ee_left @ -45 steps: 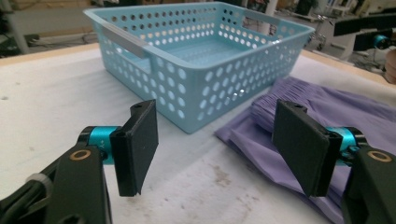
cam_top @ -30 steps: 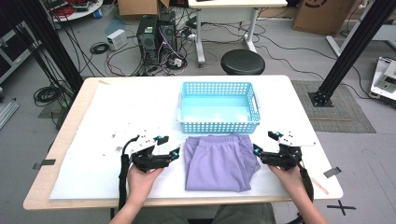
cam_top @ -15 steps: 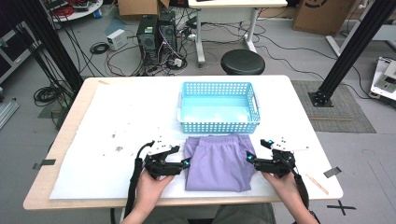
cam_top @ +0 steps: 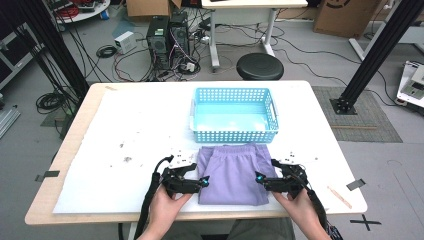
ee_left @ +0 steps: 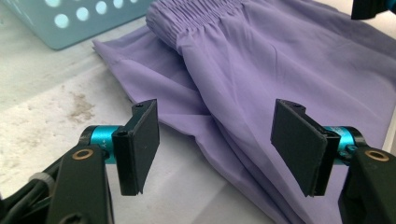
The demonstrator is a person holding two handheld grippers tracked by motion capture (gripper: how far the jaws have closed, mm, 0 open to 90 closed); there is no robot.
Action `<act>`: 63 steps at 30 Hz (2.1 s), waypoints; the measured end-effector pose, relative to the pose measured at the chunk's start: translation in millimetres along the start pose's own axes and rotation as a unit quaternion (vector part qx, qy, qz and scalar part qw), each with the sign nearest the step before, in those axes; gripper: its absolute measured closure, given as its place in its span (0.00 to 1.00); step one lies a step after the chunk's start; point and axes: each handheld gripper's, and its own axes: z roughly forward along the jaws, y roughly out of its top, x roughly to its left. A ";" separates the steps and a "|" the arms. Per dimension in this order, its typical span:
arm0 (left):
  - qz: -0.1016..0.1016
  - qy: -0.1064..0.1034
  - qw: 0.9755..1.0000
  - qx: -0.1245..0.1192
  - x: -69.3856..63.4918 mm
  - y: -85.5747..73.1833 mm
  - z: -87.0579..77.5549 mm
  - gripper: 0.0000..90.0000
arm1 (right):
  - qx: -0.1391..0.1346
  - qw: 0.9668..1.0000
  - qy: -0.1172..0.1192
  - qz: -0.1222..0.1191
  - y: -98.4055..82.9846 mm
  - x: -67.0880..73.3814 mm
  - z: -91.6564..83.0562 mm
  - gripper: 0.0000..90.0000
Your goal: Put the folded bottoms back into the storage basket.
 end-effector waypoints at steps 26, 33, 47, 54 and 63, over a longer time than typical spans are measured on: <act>-0.019 0.020 0.998 0.053 0.7 -0.6 11.4 0.39 | 0.081 0.995 -0.058 0.026 -12.2 1.5 10.4 0.31; -0.006 0.012 0.999 0.052 -8.8 2.7 19.8 0.43 | 0.072 0.996 -0.041 0.015 -12.1 7.6 11.7 0.49; -0.014 0.002 0.999 0.045 -10.1 6.9 27.7 0.54 | 0.067 0.997 -0.013 0.019 -9.9 7.4 14.5 0.72; -0.019 -0.002 0.999 0.044 -8.0 9.2 30.9 0.68 | 0.068 0.997 -0.005 0.018 -8.6 7.8 16.5 0.80; -0.010 -0.014 0.999 0.045 -12.1 13.8 39.4 0.83 | 0.071 0.997 0.019 0.022 -4.4 10.8 22.4 0.90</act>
